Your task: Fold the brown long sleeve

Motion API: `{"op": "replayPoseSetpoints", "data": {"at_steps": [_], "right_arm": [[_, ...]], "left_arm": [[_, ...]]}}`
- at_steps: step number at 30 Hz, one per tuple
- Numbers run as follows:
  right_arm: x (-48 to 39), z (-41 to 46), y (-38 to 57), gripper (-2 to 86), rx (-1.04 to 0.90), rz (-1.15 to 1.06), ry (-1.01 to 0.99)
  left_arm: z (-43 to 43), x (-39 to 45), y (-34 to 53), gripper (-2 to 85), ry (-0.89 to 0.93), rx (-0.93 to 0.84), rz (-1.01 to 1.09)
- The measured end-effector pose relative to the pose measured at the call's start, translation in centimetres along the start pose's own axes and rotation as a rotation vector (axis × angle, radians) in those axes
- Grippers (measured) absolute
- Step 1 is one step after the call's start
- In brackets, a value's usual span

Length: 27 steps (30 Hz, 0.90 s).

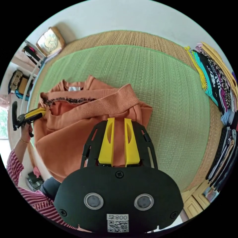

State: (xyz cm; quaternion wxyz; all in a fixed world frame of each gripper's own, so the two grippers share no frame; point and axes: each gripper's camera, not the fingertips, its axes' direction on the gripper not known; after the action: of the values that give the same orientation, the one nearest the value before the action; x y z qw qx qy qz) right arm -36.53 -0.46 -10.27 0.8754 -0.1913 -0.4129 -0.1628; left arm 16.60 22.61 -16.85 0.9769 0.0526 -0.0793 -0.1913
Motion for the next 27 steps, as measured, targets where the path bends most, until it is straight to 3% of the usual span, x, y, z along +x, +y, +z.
{"op": "replayPoseSetpoints", "data": {"at_steps": [9,14,21,27], "right_arm": [[-1.1,-0.4,-0.5,2.3,0.029,0.005,-0.027],[0.0,-2.5,0.8,0.9,0.094,0.023,-0.104],[3.7,-9.2,3.9,0.4,0.328,0.086,-0.253],[4.8,-5.9,2.0,0.4,0.236,0.141,-0.244]], "left_arm": [[-3.6,2.2,2.6,1.3,0.070,0.011,-0.053],[-7.9,2.3,5.9,0.9,0.138,0.132,-0.088],[-14.0,0.9,8.6,0.9,0.173,0.340,-0.144],[-9.5,-0.9,6.2,1.0,0.136,0.222,-0.205]]}}
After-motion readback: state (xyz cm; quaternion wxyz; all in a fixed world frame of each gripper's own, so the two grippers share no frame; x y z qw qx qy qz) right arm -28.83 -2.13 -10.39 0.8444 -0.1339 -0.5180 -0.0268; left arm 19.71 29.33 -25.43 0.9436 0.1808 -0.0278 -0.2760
